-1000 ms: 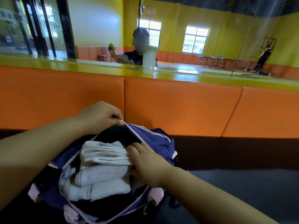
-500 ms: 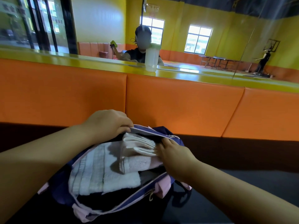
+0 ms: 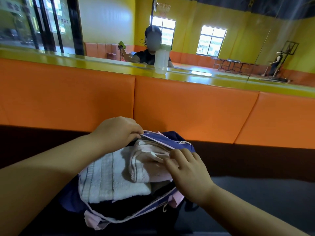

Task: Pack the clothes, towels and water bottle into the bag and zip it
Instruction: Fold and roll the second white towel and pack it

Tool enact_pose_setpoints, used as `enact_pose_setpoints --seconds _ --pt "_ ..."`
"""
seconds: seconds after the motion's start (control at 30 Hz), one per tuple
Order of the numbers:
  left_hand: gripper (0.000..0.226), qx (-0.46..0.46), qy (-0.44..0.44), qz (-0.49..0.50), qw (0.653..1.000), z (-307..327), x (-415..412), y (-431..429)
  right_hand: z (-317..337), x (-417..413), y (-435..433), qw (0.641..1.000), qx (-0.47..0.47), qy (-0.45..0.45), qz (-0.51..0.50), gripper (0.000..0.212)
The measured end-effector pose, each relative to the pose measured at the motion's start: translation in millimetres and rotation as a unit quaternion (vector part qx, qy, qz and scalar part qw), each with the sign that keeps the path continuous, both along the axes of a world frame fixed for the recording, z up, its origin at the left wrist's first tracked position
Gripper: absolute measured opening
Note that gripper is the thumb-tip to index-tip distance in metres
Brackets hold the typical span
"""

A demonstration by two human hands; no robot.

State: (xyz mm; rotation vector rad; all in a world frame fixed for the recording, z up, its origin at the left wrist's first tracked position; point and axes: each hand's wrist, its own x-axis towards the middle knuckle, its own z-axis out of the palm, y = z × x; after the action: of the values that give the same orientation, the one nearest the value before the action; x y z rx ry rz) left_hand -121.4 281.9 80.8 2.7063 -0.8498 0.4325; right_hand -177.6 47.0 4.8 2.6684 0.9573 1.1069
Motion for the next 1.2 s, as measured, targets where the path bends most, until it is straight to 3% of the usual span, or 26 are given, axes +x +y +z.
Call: enact_pose_setpoints --seconds 0.07,0.13,0.27,0.4,0.57,0.7,0.83,0.93,1.07,1.2 --pt "0.019 -0.006 -0.006 0.001 1.000 -0.2 -1.5 -1.9 0.3 -4.6 7.9 0.999 -0.006 -0.007 0.037 0.009" --pt "0.019 -0.012 -0.012 0.003 1.000 -0.5 -3.7 -4.0 -5.8 -8.3 20.8 0.998 -0.009 0.050 0.048 0.011" --pt "0.019 -0.021 -0.017 0.005 1.000 -2.6 -7.8 -6.1 -15.9 2.1 50.4 0.977 0.041 0.200 -0.052 0.036" --pt "0.020 -0.025 -0.025 0.001 0.999 -4.1 -8.3 -6.4 6.3 14.7 64.8 0.905 0.060 0.405 -0.113 0.066" --pt "0.018 -0.031 -0.041 -0.007 0.999 -2.6 -5.4 -7.5 6.2 43.7 60.8 0.841 0.025 0.534 -0.087 0.079" --pt "0.020 -0.030 -0.035 -0.003 0.999 -2.4 -4.4 -12.6 -4.0 61.1 55.5 0.821 0.015 0.567 -0.062 0.080" --pt "0.020 -0.043 -0.012 0.003 0.999 -6.7 -2.9 -15.3 -12.3 51.9 53.4 0.810 0.007 0.578 -0.098 0.071" --pt "0.020 -0.061 0.011 0.019 0.998 -6.7 -1.9 -17.4 -18.8 32.2 47.4 0.826 -0.010 0.558 -0.082 0.075" --pt "0.020 -0.074 0.020 0.030 0.997 -6.0 -3.4 -16.7 -13.8 7.6 36.4 0.852 0.059 0.518 -0.040 0.078" --pt "0.020 -0.076 0.020 0.028 0.997 -6.4 -8.1 -15.5 -12.8 -2.7 33.3 0.876 0.091 0.451 -0.146 0.073"
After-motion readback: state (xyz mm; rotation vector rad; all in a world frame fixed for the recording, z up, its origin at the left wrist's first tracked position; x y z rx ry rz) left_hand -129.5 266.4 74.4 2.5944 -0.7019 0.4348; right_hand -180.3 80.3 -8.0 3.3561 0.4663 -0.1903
